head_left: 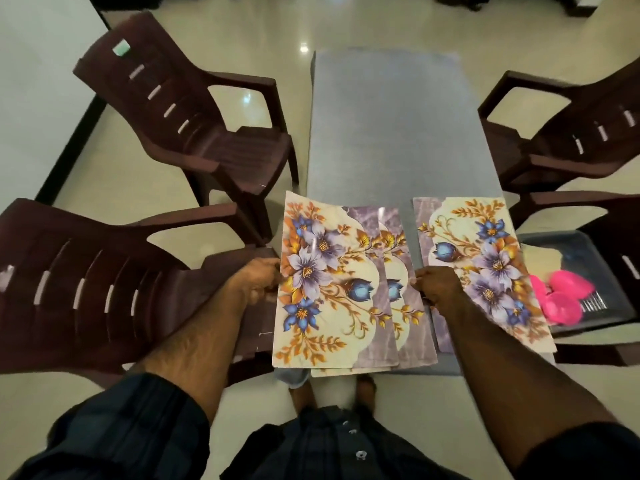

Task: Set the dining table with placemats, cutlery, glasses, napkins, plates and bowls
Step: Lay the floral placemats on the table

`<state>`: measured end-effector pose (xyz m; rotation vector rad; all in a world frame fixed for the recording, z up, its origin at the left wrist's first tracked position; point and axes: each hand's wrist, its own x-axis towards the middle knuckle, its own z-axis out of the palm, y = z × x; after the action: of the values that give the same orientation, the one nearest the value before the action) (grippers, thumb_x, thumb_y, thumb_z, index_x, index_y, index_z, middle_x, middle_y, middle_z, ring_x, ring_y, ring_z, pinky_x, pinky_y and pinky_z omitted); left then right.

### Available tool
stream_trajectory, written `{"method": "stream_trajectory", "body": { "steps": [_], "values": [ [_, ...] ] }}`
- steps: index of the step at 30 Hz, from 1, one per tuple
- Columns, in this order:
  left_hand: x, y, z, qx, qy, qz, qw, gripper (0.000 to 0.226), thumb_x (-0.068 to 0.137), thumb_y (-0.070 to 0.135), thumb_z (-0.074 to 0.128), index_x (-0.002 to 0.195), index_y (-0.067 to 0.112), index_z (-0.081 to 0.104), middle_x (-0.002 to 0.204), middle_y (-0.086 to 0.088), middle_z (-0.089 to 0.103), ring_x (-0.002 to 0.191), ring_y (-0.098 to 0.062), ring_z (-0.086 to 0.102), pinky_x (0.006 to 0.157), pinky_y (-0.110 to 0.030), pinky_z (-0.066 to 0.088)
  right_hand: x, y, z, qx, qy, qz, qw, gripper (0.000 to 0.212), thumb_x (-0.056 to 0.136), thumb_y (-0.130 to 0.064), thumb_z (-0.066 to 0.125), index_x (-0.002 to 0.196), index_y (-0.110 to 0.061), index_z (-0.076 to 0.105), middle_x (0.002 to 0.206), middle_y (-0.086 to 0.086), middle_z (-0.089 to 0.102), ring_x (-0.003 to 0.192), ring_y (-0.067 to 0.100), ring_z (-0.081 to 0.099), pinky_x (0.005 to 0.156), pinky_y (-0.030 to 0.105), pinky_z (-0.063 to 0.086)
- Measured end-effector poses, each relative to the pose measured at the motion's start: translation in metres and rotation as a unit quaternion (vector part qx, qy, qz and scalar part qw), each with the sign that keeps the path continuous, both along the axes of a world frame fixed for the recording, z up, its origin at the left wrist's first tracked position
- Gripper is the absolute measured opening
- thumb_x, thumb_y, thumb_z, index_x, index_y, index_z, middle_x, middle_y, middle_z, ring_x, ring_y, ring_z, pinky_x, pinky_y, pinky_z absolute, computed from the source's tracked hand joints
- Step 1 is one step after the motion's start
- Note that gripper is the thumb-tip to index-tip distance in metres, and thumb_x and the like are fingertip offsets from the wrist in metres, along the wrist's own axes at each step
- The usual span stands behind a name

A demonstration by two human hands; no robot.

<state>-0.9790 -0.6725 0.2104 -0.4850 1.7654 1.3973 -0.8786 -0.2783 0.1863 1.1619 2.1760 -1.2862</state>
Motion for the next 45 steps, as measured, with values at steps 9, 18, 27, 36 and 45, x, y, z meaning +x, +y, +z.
{"method": "stream_trajectory", "body": {
  "steps": [9, 18, 27, 36, 45],
  "values": [
    [-0.006, 0.0, 0.001, -0.037, 0.06, 0.116, 0.991, 0.039, 0.09, -0.019, 0.057, 0.107, 0.01, 0.077, 0.079, -0.007, 0.079, 0.062, -0.02, 0.074, 0.052, -0.033, 0.061, -0.018, 0.021, -0.031, 0.191, -0.004, 0.122, 0.974, 0.034, 0.092, -0.037, 0.076, 0.119, -0.017, 0.079, 0.131, 0.011, 0.071, 0.123, 0.037, 0.063, 0.104, 0.041, 0.052],
    [0.001, 0.0, 0.001, -0.033, 0.058, 0.159, 0.985, 0.035, 0.089, -0.016, 0.061, 0.106, 0.009, 0.078, 0.095, -0.013, 0.08, 0.073, -0.026, 0.077, 0.062, -0.038, 0.063, -0.033, 0.048, -0.059, 0.148, -0.055, 0.124, 0.98, 0.041, 0.084, -0.043, 0.074, 0.114, -0.015, 0.077, 0.119, 0.009, 0.075, 0.11, 0.032, 0.07, 0.098, 0.045, 0.058],
    [0.019, 0.005, 0.015, -0.04, 0.056, 0.176, 0.982, 0.032, 0.093, -0.013, 0.061, 0.105, 0.011, 0.078, 0.096, -0.012, 0.08, 0.076, -0.025, 0.077, 0.067, -0.042, 0.066, -0.027, 0.031, -0.05, 0.212, -0.04, 0.232, 0.948, 0.028, 0.096, -0.028, 0.069, 0.117, -0.011, 0.074, 0.119, 0.013, 0.074, 0.111, 0.033, 0.069, 0.099, 0.043, 0.056],
    [0.06, -0.004, 0.044, -0.014, 0.083, 0.181, 0.98, 0.028, 0.093, -0.006, 0.065, 0.114, 0.008, 0.076, 0.1, -0.015, 0.079, 0.078, -0.027, 0.077, 0.07, -0.045, 0.066, -0.029, -0.006, -0.011, -0.055, 0.097, 0.1, 0.989, 0.04, 0.096, -0.05, 0.068, 0.115, -0.015, 0.07, 0.113, 0.003, 0.073, 0.096, 0.024, 0.07, 0.084, 0.038, 0.058],
    [0.14, -0.069, 0.064, 0.022, 0.104, 0.278, 0.955, 0.029, 0.087, -0.006, 0.075, 0.114, 0.006, 0.076, 0.107, -0.018, 0.078, 0.079, -0.028, 0.078, 0.068, -0.044, 0.066, -0.029, -0.092, 0.023, -0.246, 0.116, 0.134, 0.953, 0.019, 0.087, -0.011, 0.083, 0.105, -0.011, 0.076, 0.102, 0.01, 0.079, 0.096, 0.033, 0.074, 0.085, 0.045, 0.06]
  ]
}}
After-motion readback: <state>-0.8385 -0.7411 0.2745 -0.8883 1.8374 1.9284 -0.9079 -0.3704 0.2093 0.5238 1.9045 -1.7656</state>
